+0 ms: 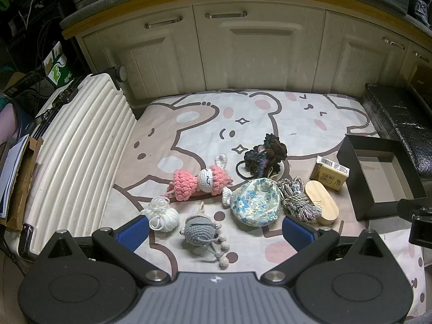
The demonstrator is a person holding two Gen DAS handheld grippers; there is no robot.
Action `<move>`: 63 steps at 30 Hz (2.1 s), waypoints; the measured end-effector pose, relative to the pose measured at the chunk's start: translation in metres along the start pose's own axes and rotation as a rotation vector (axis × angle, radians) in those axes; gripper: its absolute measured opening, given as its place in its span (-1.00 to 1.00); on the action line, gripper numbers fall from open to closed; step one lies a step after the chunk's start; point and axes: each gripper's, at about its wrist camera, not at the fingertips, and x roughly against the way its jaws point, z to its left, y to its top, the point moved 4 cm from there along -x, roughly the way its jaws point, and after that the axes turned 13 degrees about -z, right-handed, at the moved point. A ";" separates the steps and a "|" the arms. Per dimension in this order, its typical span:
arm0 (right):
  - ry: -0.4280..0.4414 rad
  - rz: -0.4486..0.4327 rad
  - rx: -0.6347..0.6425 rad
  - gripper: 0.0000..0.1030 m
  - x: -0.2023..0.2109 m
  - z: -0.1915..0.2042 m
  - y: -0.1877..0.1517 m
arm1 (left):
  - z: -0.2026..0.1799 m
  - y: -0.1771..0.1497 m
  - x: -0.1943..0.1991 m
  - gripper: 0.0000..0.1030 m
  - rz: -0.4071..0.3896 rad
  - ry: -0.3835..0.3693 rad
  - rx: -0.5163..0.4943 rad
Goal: Organize objects
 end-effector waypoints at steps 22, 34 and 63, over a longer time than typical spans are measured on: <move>-0.014 0.004 -0.007 1.00 0.000 0.000 0.000 | -0.002 0.000 0.000 1.00 -0.006 -0.059 -0.031; -0.022 0.006 -0.011 1.00 0.000 0.000 -0.001 | -0.002 0.000 0.000 1.00 -0.007 -0.080 -0.044; -0.042 0.012 -0.024 1.00 -0.001 0.001 -0.001 | -0.004 0.000 0.000 1.00 -0.013 -0.135 -0.080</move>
